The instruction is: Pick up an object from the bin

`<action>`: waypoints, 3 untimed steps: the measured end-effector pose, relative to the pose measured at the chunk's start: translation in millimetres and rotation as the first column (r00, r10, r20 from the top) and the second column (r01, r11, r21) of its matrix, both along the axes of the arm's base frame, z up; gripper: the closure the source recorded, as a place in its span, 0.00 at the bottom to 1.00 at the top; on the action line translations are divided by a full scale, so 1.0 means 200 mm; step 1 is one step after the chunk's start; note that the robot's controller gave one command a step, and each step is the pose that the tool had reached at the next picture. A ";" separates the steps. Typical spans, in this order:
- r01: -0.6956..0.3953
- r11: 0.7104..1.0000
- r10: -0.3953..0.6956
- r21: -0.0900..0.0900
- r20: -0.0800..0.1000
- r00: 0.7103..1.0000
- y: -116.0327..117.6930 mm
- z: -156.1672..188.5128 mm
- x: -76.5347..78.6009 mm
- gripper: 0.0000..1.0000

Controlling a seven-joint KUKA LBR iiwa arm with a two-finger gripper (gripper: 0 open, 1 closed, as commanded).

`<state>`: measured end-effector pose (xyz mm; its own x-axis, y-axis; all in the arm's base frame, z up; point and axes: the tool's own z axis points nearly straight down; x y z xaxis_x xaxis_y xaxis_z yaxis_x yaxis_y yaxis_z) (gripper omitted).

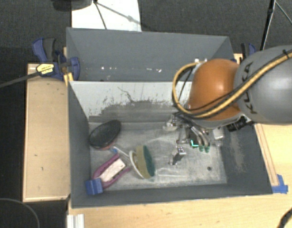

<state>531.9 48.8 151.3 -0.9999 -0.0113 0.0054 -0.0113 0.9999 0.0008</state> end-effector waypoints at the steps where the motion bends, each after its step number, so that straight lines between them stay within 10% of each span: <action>1: 0.021 1.000 -0.021 0.000 0.010 1.000 0.35 -0.40 -0.15 0.00; 2: 0.203 0.979 -0.203 0.003 0.010 0.979 0.51 -0.25 -0.14 0.00; 3: 0.442 0.897 -0.442 -0.002 0.003 0.897 0.47 -0.25 -0.25 0.00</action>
Offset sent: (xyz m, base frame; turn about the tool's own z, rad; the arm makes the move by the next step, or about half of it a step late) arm -0.0310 0.0669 -0.0813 0.0244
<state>482.7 143.1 100.4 -0.9019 0.4319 0.0020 0.4319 0.9019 -0.0012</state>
